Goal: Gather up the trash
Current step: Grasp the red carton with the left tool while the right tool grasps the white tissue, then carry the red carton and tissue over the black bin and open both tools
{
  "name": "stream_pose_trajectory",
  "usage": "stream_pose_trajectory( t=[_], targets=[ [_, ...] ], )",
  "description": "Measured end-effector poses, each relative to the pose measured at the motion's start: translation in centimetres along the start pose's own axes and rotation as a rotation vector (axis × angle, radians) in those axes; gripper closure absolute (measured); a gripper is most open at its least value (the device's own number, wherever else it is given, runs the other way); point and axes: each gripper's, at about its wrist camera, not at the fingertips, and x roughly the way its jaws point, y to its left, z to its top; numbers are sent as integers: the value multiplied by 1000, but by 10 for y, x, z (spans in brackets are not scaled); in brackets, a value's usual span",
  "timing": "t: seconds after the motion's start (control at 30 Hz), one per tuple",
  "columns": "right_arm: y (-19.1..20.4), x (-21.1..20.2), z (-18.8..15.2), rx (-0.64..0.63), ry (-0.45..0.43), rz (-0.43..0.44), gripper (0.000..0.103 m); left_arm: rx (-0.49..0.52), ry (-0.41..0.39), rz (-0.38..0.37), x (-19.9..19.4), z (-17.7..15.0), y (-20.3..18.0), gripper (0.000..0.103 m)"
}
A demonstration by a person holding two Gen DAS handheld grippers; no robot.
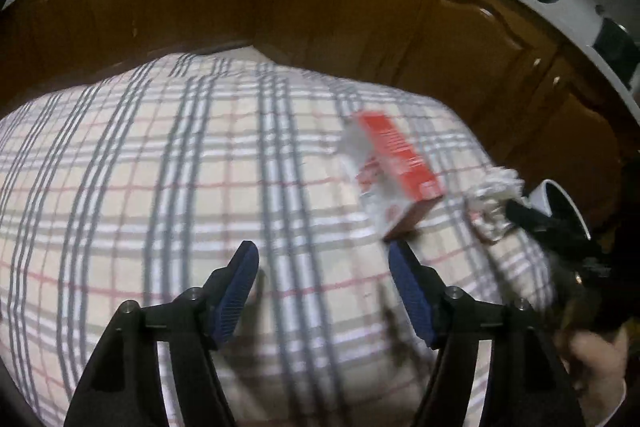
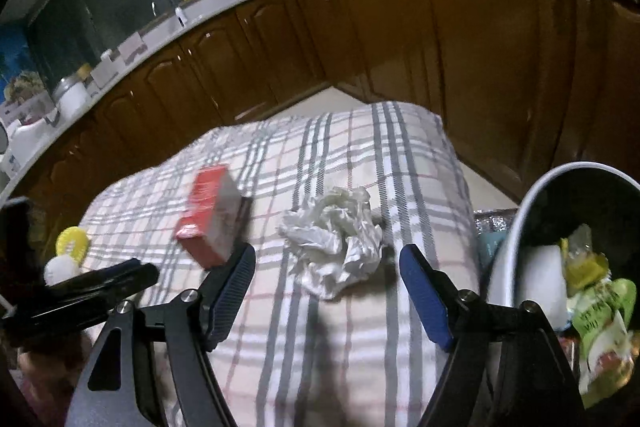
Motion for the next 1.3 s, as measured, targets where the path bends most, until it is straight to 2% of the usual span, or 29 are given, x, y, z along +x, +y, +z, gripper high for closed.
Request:
stream_pose_trajectory(
  t=[0.03,0.07,0.13,0.3,0.47,0.53,0.6,0.63,0.67,0.73,0.87,1.3],
  targets=[
    [-1,4,1,-2,9,0,31,9,-7,-6,-3,1,-3,33],
    [-1,8,1,-5,20,-1,51,14,-14,-12,-4,2,-6,32],
    [-3,13,0,-7,41,-18,79,19,-21,-27,-7,4,-12,29],
    [-7,-13,-7,14,-8,3,82,16,-25,-12,10,12,-30,25],
    [-10,-34,-15,28,-32,17,82,18,-41,100,36,21,-48,25],
    [-12,-42,-20,36,-43,17,82,27,-31,134,46,23,-52,27],
    [-11,-48,-21,40,-52,12,82,44,-23,149,54,23,-56,40],
    [-11,-52,-23,43,-59,11,82,50,-16,139,57,22,-56,58],
    [-11,-54,-25,48,-63,14,82,51,-6,125,59,21,-56,69],
    [-10,-59,-28,55,-69,19,82,56,-4,107,60,19,-53,73],
    [-7,-66,-34,64,-76,27,82,79,-6,68,47,10,-56,73],
    [-2,-95,-58,83,-100,23,83,283,-45,8,-16,-53,-106,73]
  ],
)
